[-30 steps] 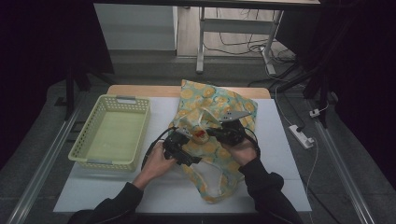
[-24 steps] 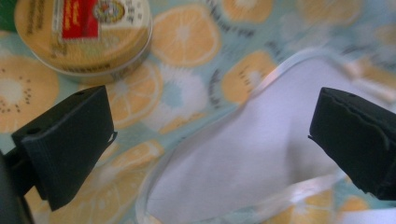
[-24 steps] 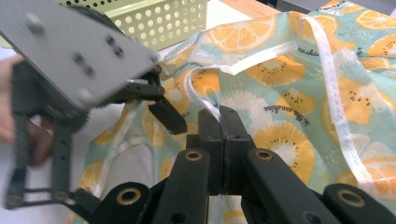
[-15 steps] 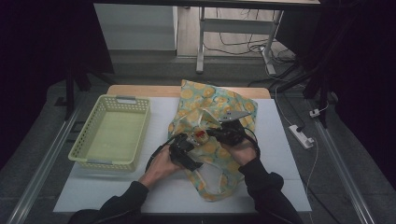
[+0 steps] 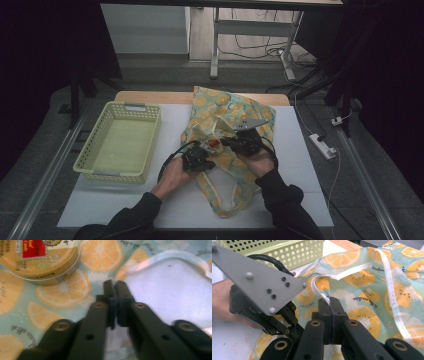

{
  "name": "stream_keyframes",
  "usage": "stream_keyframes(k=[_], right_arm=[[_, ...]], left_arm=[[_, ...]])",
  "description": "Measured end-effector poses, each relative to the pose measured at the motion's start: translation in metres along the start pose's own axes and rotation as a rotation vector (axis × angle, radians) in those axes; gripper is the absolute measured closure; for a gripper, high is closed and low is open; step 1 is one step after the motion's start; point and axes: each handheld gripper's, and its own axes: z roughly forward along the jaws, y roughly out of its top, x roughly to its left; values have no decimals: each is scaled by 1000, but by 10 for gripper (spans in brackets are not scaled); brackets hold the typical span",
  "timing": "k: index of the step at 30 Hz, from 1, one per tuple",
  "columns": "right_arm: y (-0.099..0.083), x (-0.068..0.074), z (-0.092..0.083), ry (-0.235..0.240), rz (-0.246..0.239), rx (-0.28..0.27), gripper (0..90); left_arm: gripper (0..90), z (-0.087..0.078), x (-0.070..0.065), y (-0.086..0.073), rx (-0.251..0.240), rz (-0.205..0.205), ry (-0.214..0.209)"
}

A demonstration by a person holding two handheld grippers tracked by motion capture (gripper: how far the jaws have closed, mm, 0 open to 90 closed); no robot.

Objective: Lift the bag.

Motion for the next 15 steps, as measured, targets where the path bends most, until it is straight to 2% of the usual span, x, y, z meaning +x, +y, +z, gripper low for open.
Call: stream_keyframes(k=[4, 6, 12, 15], right_arm=[[0, -1, -1, -1, 2, -1, 896], [0, -1, 0, -1, 2, 1, 896], [1, -1, -2, 0, -4, -1, 896], [1, -2, -4, 1, -2, -6, 897]], left_arm=[[895, 0, -2, 1, -4, -49, 4], [895, 0, -1, 1, -1, -58, 1], [896, -5, -4, 3, 0, -48, 34], [896, -10, -6, 4, -14, -48, 28]])
